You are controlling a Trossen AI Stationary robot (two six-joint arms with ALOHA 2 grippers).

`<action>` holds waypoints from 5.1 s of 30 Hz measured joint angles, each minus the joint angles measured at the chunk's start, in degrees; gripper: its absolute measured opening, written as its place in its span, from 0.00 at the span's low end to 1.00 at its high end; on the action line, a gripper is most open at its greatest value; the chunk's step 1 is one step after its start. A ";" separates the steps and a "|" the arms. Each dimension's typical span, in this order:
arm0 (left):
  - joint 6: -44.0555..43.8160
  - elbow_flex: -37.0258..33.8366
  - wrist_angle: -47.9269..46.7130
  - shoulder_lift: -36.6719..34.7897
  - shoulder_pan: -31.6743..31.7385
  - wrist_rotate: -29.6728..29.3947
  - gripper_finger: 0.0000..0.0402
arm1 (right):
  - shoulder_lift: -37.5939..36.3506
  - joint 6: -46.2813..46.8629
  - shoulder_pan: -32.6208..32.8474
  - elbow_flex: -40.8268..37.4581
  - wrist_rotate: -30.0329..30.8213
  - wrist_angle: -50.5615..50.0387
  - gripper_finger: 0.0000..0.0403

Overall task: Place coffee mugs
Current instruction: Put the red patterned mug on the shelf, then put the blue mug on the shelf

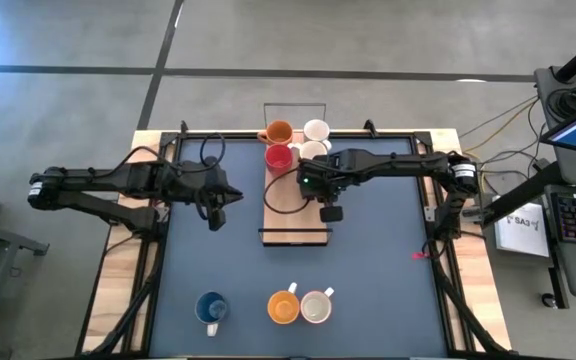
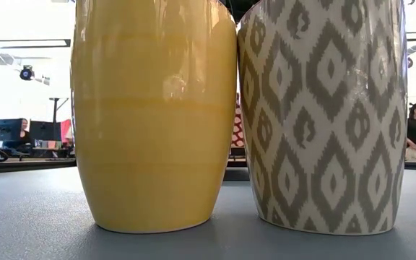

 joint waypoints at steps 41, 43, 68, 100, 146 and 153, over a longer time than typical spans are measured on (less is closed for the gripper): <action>-22.70 -0.09 -21.03 4.49 -0.77 26.42 0.06 | -4.33 17.87 3.37 8.94 -0.04 -7.39 0.18; -31.10 -0.13 -22.76 5.00 -3.31 26.24 0.06 | -4.33 18.84 4.01 8.94 0.00 -8.61 0.18; -91.49 -0.13 -18.15 20.27 -49.53 10.72 0.06 | -4.35 25.77 7.54 8.90 0.24 -7.53 0.23; -92.31 -0.52 -14.23 20.23 -49.47 6.26 0.30 | -4.24 23.97 7.52 8.90 0.24 -7.81 0.26; -15.04 -0.74 -24.77 14.43 14.87 -1.32 0.00 | -4.17 26.87 7.39 8.87 0.24 -7.57 0.26; -9.59 -0.78 -21.84 20.82 24.35 2.52 0.01 | -4.17 28.62 7.39 8.87 0.22 -8.25 0.26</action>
